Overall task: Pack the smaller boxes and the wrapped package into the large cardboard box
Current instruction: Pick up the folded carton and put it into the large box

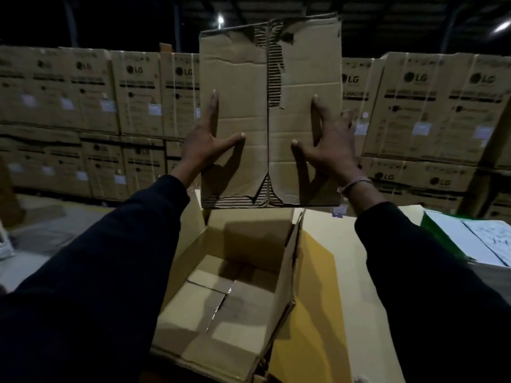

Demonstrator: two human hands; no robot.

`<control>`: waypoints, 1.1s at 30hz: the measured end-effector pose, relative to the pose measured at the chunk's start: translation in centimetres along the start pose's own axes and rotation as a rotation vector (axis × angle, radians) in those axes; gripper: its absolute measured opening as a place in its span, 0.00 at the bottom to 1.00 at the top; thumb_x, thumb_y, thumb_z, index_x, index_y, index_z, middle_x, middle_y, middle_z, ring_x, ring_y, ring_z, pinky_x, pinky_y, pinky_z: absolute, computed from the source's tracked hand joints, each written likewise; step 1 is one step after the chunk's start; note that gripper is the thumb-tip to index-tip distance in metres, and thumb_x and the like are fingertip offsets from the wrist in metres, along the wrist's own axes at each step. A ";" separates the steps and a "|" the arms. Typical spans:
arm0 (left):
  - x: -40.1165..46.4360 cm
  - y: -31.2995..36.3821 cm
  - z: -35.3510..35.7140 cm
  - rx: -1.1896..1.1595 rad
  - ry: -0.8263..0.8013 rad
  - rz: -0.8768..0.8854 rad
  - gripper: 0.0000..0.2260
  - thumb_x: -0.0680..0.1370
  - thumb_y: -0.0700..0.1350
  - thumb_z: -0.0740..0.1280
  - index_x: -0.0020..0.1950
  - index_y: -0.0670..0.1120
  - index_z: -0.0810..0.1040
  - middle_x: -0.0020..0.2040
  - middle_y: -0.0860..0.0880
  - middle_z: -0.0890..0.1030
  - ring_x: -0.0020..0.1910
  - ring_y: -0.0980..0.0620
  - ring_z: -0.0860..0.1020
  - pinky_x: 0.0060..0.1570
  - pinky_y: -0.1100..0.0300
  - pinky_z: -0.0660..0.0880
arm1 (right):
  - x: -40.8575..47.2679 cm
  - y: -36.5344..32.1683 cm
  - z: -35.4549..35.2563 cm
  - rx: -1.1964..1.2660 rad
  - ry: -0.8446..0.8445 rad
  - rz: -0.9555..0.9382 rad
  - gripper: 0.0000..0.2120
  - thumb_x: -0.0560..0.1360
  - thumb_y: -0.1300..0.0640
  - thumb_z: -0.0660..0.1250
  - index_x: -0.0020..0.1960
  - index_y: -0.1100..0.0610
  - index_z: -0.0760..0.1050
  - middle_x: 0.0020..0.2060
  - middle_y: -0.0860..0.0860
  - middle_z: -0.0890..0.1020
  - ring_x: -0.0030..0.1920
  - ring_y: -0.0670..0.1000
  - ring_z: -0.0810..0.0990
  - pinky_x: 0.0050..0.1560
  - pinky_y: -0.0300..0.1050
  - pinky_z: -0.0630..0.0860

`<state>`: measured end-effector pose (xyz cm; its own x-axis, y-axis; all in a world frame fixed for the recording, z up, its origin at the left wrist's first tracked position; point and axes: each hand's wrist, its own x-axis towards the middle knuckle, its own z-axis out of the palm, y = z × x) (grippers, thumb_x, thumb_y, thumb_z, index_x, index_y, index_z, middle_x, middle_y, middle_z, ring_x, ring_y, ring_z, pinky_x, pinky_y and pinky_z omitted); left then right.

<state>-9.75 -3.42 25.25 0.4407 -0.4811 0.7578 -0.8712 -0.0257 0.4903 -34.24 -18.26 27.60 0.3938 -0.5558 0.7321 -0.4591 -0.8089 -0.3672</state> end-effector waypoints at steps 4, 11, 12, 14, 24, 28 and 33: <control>0.7 -5.3 -2.0 0.053 -0.054 -0.079 0.51 0.70 0.67 0.75 0.84 0.60 0.47 0.83 0.49 0.59 0.78 0.41 0.65 0.72 0.43 0.69 | 0.3 -2.6 4.6 0.000 -0.089 0.019 0.47 0.70 0.38 0.77 0.80 0.34 0.54 0.75 0.62 0.57 0.73 0.70 0.63 0.71 0.66 0.71; 0.8 -13.1 -3.0 0.131 -0.286 -0.159 0.47 0.70 0.72 0.71 0.83 0.61 0.53 0.79 0.44 0.68 0.75 0.38 0.69 0.71 0.46 0.70 | -2.3 -5.0 11.4 -0.058 -0.232 0.188 0.47 0.68 0.31 0.75 0.81 0.38 0.58 0.72 0.62 0.61 0.71 0.68 0.67 0.70 0.59 0.71; 0.5 -14.2 -2.9 0.126 -0.328 -0.174 0.48 0.68 0.73 0.70 0.83 0.61 0.55 0.79 0.45 0.69 0.75 0.39 0.69 0.71 0.46 0.70 | -3.1 -5.5 12.2 -0.064 -0.262 0.219 0.47 0.69 0.31 0.75 0.82 0.40 0.58 0.72 0.62 0.62 0.72 0.68 0.66 0.70 0.58 0.69; -0.4 -16.3 -2.5 0.106 -0.425 -0.218 0.49 0.67 0.76 0.69 0.83 0.60 0.56 0.79 0.46 0.68 0.75 0.40 0.69 0.71 0.46 0.70 | -4.7 -5.9 14.0 -0.073 -0.308 0.284 0.48 0.68 0.29 0.75 0.81 0.41 0.59 0.71 0.62 0.63 0.72 0.68 0.65 0.71 0.59 0.68; -9.9 -22.2 2.8 0.123 -0.849 -0.367 0.50 0.69 0.76 0.67 0.83 0.53 0.57 0.81 0.44 0.63 0.76 0.40 0.67 0.71 0.47 0.68 | -14.2 -4.2 21.0 -0.145 -0.643 0.631 0.63 0.53 0.12 0.66 0.80 0.43 0.61 0.79 0.57 0.66 0.77 0.63 0.64 0.75 0.65 0.65; -13.8 -24.7 4.9 0.146 -0.948 -0.400 0.52 0.67 0.79 0.66 0.83 0.54 0.57 0.80 0.45 0.65 0.74 0.41 0.69 0.68 0.48 0.70 | -17.5 -2.4 23.7 -0.155 -0.760 0.742 0.67 0.50 0.12 0.66 0.81 0.42 0.59 0.81 0.58 0.61 0.78 0.65 0.61 0.77 0.68 0.61; -17.4 -27.1 6.8 0.176 -1.039 -0.386 0.51 0.68 0.78 0.65 0.83 0.52 0.57 0.79 0.45 0.67 0.73 0.42 0.71 0.68 0.48 0.72 | -21.4 -0.6 26.9 -0.123 -0.891 0.825 0.68 0.51 0.14 0.69 0.83 0.43 0.54 0.82 0.58 0.58 0.80 0.64 0.59 0.78 0.67 0.59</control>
<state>4.75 -0.33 -4.13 0.3648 -0.9096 -0.1989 -0.7702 -0.4148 0.4845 -20.97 -11.01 -3.25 0.3346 -0.8700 -0.3620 -0.8828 -0.1550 -0.4435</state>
